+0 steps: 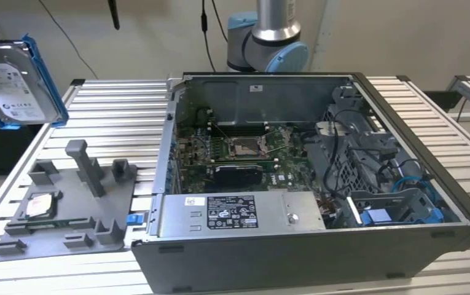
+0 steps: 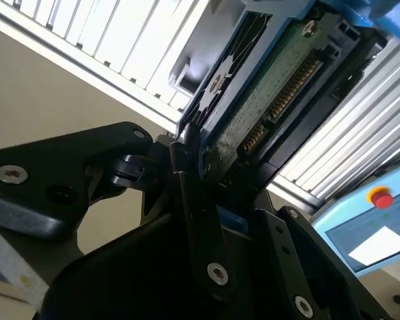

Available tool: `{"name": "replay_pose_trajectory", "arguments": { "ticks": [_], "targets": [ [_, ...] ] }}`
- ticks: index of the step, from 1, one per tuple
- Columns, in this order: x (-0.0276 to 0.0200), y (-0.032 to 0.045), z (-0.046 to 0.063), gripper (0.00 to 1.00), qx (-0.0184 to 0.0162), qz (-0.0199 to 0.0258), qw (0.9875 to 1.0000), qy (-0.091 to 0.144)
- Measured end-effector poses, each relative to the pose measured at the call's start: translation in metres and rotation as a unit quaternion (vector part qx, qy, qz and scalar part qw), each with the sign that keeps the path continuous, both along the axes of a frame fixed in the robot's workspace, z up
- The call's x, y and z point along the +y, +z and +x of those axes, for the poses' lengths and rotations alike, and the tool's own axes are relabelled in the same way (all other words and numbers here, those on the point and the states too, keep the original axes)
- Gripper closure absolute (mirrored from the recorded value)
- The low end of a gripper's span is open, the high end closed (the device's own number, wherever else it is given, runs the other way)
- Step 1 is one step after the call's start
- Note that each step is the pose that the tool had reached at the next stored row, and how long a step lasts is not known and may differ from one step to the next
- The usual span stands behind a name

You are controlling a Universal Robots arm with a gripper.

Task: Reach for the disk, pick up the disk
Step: 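Pick up the disk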

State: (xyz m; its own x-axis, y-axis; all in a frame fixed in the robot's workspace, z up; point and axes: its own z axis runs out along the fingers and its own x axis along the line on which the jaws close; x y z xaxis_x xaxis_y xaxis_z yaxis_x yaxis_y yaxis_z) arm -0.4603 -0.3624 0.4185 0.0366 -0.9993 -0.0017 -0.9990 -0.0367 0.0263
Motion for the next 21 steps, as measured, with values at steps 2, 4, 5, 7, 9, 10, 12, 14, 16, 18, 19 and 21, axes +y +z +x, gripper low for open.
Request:
{"name": "replay_pose_trajectory", "arguments": {
  "ticks": [2,4,5,7,9,10,12,14,16,18,19,21],
  "targets": [
    [0.0,0.0025,0.0,1.0,0.0,0.0,1.0,0.0],
    [0.0,0.005,0.0,1.0,0.0001,0.0,1.0,0.0],
    [0.0,0.0064,0.0,1.0,0.0001,0.0,1.0,0.0],
    [0.0,0.0098,0.0,1.0,0.0,0.0,1.0,0.0],
    [0.0,0.0139,0.0,1.0,0.0001,0.0,1.0,0.0],
    [0.0,0.0161,0.0,1.0,0.0001,0.0,1.0,0.0],
    [0.0,0.0205,0.0,1.0,0.0,0.0,1.0,0.0],
    [0.0,0.0243,0.0,1.0,0.0,0.0,1.0,0.0],
    [-0.0001,0.0287,0.0,1.0,0.0,0.0,1.0,0.0],
    [-0.0001,0.0324,0.0,1.0,0.0,0.0,1.0,0.0],
    [-0.0001,0.0342,0.0,1.0,0.0,0.0,1.0,0.0],
    [0.0,0.0368,0.0,1.0,0.0,0.0,1.0,0.0]
  ]
}}
